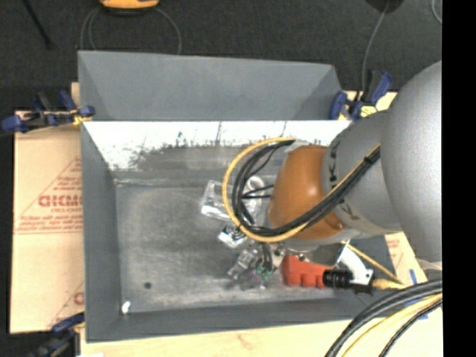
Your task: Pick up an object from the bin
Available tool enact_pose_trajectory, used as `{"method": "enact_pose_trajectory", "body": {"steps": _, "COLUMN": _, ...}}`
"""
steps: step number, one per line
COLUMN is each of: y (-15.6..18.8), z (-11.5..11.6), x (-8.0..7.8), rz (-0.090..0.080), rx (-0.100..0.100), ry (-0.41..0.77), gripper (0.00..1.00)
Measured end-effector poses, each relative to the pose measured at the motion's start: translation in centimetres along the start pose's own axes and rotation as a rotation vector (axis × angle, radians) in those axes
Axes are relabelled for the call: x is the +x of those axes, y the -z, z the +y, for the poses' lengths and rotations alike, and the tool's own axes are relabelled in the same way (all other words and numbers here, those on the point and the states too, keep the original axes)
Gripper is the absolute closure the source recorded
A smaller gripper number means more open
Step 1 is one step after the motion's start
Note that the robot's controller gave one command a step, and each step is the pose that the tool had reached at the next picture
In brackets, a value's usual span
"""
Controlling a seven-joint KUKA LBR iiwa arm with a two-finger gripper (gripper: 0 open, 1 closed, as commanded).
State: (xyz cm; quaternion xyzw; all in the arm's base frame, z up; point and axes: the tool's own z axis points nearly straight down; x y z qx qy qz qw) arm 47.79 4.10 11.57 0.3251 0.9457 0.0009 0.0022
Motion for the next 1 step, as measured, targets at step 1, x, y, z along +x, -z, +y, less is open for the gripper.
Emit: {"method": "enact_pose_trajectory", "body": {"steps": 1, "y": 0.97, "z": 0.03, "x": -0.10, "rz": 0.001, "rx": 0.001, "ry": 0.007, "gripper": 1.00}}
